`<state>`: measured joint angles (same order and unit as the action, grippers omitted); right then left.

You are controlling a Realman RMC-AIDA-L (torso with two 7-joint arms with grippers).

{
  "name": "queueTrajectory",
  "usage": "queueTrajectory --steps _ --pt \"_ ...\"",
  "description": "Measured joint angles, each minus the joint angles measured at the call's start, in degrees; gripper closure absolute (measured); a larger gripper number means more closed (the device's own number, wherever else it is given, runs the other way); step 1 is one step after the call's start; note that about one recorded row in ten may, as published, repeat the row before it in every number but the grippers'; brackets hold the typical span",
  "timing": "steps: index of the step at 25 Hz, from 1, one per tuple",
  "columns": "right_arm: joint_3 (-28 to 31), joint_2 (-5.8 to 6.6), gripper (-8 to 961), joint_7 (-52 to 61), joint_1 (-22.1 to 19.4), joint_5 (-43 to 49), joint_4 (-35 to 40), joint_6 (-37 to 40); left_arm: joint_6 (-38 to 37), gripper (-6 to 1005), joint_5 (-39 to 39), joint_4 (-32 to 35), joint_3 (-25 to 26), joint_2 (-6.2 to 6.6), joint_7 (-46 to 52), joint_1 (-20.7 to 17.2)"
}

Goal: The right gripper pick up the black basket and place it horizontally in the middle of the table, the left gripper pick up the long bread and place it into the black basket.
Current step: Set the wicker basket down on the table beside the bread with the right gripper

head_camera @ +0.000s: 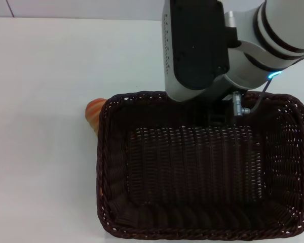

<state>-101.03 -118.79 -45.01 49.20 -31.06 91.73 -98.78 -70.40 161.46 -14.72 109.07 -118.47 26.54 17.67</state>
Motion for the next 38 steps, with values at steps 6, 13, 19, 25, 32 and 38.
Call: queueTrajectory --steps 6,13,19,25,32,38 --pt "-2.0 -0.07 635 0.4 -0.1 0.9 -0.6 0.1 0.0 164 0.0 0.2 0.0 0.00 1.2 -0.1" --pt "-2.3 -0.12 636 0.6 -0.2 0.9 -0.6 0.5 -0.1 164 0.0 0.0 0.0 0.00 1.3 -0.3" --pt "-3.2 -0.13 635 0.9 0.0 0.7 -0.7 0.3 -0.2 164 0.0 0.0 0.0 0.00 1.3 -0.3" --pt "-4.4 -0.12 616 1.6 -0.1 1.5 -0.7 0.1 -0.2 165 0.0 0.0 0.0 0.00 1.3 -0.3" --pt "-4.1 -0.18 550 3.5 -0.4 4.3 1.5 1.7 -0.2 165 0.0 0.1 0.0 0.00 1.3 -0.2" --pt "-4.8 -0.21 492 4.1 -0.4 6.6 2.0 2.9 -0.2 166 0.0 0.0 -0.1 0.00 1.3 -0.4"
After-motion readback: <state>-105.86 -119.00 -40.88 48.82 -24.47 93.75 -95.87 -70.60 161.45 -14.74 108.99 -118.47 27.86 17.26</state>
